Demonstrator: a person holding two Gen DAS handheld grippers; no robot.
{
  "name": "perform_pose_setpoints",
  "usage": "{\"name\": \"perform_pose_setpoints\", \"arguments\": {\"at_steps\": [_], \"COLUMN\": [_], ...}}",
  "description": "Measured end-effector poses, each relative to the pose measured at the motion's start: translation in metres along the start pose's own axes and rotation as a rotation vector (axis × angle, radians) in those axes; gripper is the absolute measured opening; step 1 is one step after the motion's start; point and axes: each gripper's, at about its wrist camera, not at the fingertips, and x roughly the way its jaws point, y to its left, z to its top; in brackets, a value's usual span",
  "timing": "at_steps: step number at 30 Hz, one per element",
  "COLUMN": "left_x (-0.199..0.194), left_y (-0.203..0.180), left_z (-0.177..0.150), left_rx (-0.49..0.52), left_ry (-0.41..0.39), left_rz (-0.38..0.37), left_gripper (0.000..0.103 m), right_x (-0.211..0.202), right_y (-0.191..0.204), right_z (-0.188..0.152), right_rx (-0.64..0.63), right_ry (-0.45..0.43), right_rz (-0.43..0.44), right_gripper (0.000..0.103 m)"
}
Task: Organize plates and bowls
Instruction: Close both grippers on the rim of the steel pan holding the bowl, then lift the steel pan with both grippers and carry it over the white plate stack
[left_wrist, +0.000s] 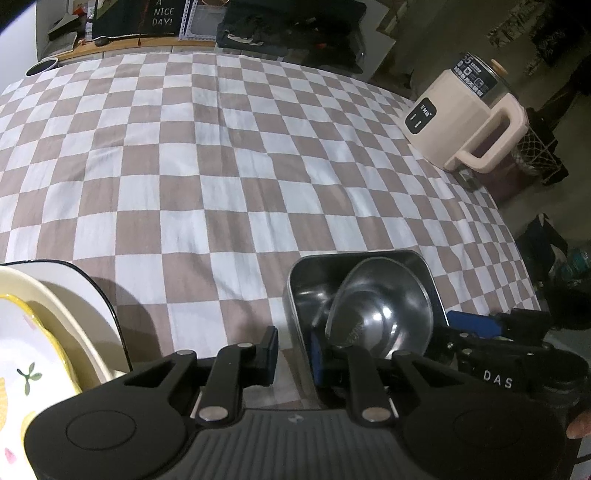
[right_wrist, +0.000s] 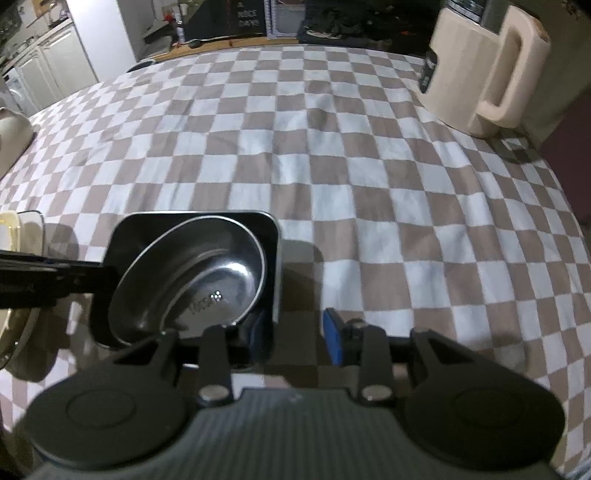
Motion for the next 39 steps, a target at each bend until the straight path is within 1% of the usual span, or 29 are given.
{"name": "perform_pose_setpoints", "arguments": {"at_steps": [3, 6, 8, 9, 11, 15, 19, 21, 24, 27, 30, 33, 39], "left_x": [0.000, -0.001, 0.000, 0.001, 0.003, 0.005, 0.005, 0.005, 0.002, -0.006, -0.016, -0.028, -0.067], "left_y": [0.000, -0.002, -0.003, -0.004, -0.005, -0.008, -0.008, -0.007, -0.005, -0.004, -0.004, 0.001, 0.010], "left_z": [0.000, 0.000, 0.000, -0.001, -0.002, -0.004, -0.004, -0.004, -0.003, -0.002, 0.001, 0.003, 0.005], "left_rx": [-0.004, 0.013, 0.025, 0.031, 0.044, 0.061, 0.073, 0.065, 0.055, 0.041, 0.037, 0.012, -0.001], "left_ry": [0.003, 0.009, 0.018, 0.025, 0.034, 0.046, 0.046, 0.042, 0.023, -0.016, -0.057, -0.087, -0.193], "left_rz": [-0.003, -0.007, -0.006, -0.006, -0.008, -0.016, -0.015, -0.023, -0.031, -0.045, -0.049, -0.061, -0.082], "left_gripper": [0.022, 0.019, 0.019, 0.019, 0.017, 0.010, 0.010, 0.010, 0.008, 0.008, 0.008, 0.008, 0.008], "right_x": [0.002, 0.001, -0.001, -0.002, -0.001, 0.004, 0.006, 0.005, 0.004, -0.002, -0.011, -0.023, -0.055], "right_y": [0.004, -0.004, -0.012, -0.015, -0.018, -0.014, -0.013, -0.011, -0.008, -0.005, -0.004, -0.001, 0.007], "right_z": [0.003, 0.007, 0.010, 0.011, 0.012, 0.014, 0.014, 0.012, 0.012, 0.011, 0.012, 0.014, 0.017], "right_rx": [-0.018, 0.028, 0.073, 0.092, 0.100, 0.065, 0.065, 0.060, 0.049, 0.039, 0.041, 0.050, 0.095], "right_ry": [-0.004, -0.020, -0.042, -0.046, -0.048, -0.029, -0.031, -0.034, -0.045, -0.066, -0.100, -0.151, -0.296], "right_rz": [-0.011, 0.000, 0.015, 0.030, 0.052, 0.055, 0.067, 0.063, 0.052, 0.034, 0.035, 0.045, 0.095], "right_gripper": [0.039, 0.038, 0.024, 0.023, 0.017, 0.011, 0.005, 0.005, 0.005, 0.005, 0.005, 0.005, 0.005]}}
